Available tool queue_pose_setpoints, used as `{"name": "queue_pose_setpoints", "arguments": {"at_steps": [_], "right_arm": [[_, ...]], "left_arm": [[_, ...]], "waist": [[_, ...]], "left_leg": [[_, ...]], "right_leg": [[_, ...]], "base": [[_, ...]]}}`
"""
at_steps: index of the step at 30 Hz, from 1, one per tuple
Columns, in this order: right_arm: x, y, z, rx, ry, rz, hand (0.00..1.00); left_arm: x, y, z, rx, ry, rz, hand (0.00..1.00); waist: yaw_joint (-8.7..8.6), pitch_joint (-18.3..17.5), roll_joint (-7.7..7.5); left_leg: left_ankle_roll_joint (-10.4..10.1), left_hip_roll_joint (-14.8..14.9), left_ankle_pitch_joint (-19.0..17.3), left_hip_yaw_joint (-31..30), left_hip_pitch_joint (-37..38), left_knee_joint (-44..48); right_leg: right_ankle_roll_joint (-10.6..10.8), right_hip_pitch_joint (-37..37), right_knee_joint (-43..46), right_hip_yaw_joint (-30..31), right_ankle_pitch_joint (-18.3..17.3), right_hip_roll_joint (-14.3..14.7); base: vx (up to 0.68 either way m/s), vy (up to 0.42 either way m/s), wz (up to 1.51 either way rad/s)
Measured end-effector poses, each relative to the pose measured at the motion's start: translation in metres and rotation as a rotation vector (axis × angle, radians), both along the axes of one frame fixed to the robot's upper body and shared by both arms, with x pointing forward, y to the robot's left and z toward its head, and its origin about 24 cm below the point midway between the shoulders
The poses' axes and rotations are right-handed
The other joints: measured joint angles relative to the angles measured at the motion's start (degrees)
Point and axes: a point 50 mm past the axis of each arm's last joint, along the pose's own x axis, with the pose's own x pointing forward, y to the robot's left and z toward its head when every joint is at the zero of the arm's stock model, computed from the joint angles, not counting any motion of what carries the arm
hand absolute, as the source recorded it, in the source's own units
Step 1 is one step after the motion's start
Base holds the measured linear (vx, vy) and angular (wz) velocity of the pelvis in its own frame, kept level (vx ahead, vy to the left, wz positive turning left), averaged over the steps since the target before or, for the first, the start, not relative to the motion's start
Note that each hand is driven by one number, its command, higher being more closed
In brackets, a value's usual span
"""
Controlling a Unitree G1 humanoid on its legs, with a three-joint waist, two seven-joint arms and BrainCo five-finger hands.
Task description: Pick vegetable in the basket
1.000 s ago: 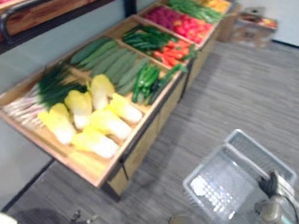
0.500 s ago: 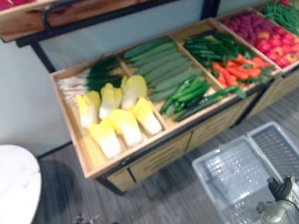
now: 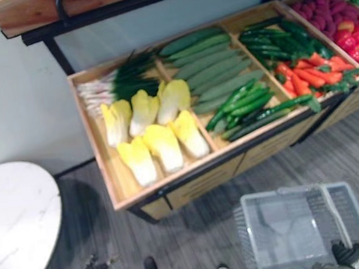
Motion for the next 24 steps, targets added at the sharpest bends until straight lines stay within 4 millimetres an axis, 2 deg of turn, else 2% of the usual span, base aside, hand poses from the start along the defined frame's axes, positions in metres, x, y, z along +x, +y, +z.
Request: {"name": "queue_pose_setpoints", "arguments": {"at_steps": [3,6,8,9,12,15,17,20,24], "right_arm": [[0.000,0.005,-0.009,0.032,0.016,0.005,1.00],[-0.001,0.009,-0.015,0.045,0.025,-0.001,1.00],[-0.004,0.010,-0.019,0.057,0.040,-0.010,1.00],[-0.008,0.011,-0.022,0.067,0.057,-0.016,1.00],[-0.007,0.013,-0.023,0.070,0.061,-0.002,1.00],[-0.008,0.015,-0.024,0.074,0.071,0.011,1.00],[-0.001,0.016,-0.023,0.064,0.082,0.054,1.00],[0.009,0.020,-0.024,0.067,0.075,0.095,1.00],[0.021,0.027,-0.024,0.066,0.073,0.150,1.00]], "left_arm": [[0.012,0.008,0.014,0.079,-0.097,0.043,0.00],[0.022,0.015,0.038,0.158,-0.235,0.093,0.00],[0.030,0.016,0.061,0.199,-0.356,0.130,0.00],[0.049,0.002,0.100,0.210,-0.565,0.143,0.00],[0.056,-0.003,0.108,0.202,-0.609,0.121,0.00],[0.065,-0.017,0.126,0.181,-0.699,0.087,0.00],[0.075,-0.031,0.142,0.194,-0.772,0.020,0.00],[0.085,-0.046,0.151,0.189,-0.812,-0.045,0.00],[0.097,-0.052,0.158,0.212,-0.836,-0.095,0.00]], "waist": [[0.30,-0.02,-0.04],[0.27,-0.04,-0.24],[0.27,-0.12,-0.73],[0.14,-0.38,-1.26],[-0.09,-0.87,-1.44],[-0.03,-1.05,-1.55],[-0.14,-1.18,-1.91],[-0.20,-1.41,-1.92],[-1.68,-1.54,-1.81]], "left_leg": [[-0.01,-0.35,-0.01,1.06,1.12,-1.06],[0.01,-0.68,-0.02,1.09,1.49,-1.35],[0.06,-1.15,-0.05,1.00,1.65,-1.55],[0.81,-2.11,0.51,0.85,1.79,-2.85],[1.13,-2.39,1.35,0.80,1.93,-3.89],[1.02,-1.99,1.43,0.87,1.88,-4.17],[0.93,-1.87,1.51,1.43,1.91,-4.19],[0.82,-1.39,1.61,2.66,1.85,-4.06],[0.75,-1.18,1.68,2.98,1.90,-3.91]], "right_leg": [[0.28,0.06,-0.10,1.11,0.19,-0.08],[0.35,0.29,-1.17,1.82,1.46,-0.15],[0.63,0.50,-1.76,2.17,2.10,-0.48],[0.86,0.22,-2.18,2.58,2.49,-1.14],[0.98,0.04,-2.69,2.76,2.73,-1.11],[0.99,-0.06,-2.92,3.04,2.75,-0.84],[0.98,-0.48,-2.90,3.89,2.83,-0.54],[0.63,-1.16,-3.26,5.29,3.45,0.10],[0.35,-1.64,-3.35,6.17,3.76,0.45]], "base": [[0.04,0.017,-0.14],[0.04,0.039,-0.11],[0.00,0.083,-0.02],[-0.06,0.113,-0.01],[-0.05,0.043,-0.01],[-0.04,-0.003,-0.01],[-0.02,0.000,-0.13],[0.02,-0.008,-0.25],[0.02,-0.007,-0.11]]}}
